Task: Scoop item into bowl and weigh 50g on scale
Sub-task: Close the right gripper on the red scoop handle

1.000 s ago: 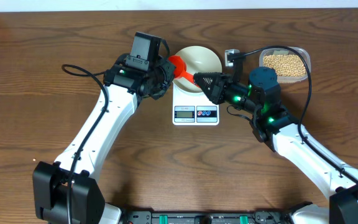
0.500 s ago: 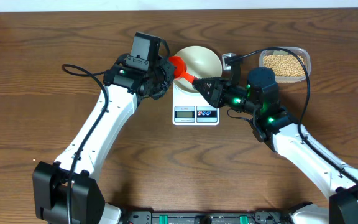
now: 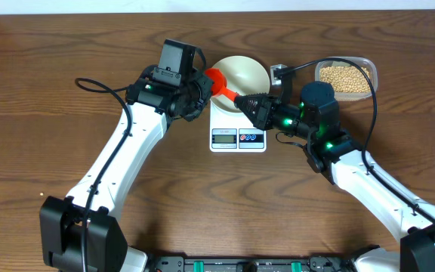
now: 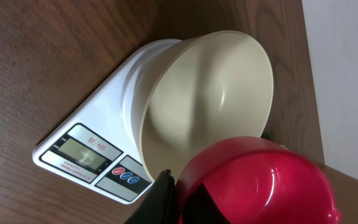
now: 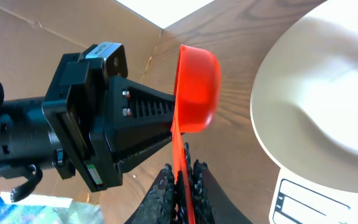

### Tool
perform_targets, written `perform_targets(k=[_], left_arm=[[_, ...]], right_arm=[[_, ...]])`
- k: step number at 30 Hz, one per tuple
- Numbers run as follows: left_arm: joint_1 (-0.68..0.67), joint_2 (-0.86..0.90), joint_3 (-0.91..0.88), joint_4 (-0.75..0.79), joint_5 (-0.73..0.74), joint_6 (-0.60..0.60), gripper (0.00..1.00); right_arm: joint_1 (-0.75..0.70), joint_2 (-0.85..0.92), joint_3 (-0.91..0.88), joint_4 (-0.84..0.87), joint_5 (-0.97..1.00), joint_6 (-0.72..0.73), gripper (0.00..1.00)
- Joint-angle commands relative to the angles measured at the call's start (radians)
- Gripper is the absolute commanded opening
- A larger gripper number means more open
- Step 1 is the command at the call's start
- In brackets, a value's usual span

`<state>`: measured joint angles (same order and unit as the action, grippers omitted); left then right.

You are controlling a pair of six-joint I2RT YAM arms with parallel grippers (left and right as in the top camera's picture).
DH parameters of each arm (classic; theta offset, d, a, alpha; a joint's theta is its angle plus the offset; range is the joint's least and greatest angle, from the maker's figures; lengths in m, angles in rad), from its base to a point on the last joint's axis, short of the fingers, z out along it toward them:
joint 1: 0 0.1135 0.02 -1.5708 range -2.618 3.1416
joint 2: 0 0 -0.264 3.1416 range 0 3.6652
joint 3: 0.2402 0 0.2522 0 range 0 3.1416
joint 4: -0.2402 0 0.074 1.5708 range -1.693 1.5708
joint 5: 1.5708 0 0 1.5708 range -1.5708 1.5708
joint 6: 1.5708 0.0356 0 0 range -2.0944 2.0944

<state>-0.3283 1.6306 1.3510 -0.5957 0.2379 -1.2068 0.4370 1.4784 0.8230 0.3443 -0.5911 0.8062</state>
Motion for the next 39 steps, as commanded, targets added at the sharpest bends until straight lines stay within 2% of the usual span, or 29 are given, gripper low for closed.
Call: perform_targets(k=[1,23,39], left_arm=[[0.001,0.005,0.003,-0.006,0.008,0.009,0.07],[0.001,0.005,0.003,-0.018,0.008,0.009,0.07],[0.001,0.005,0.003,-0.018,0.01,0.009,0.07]], right_arm=[[0.003,0.002,0.02,0.0,0.013,0.04,0.11],[0.003,0.002,0.02,0.003,0.025,0.054,0.14],[0.005,0.007,0.02,0.004,0.025,0.071,0.11]])
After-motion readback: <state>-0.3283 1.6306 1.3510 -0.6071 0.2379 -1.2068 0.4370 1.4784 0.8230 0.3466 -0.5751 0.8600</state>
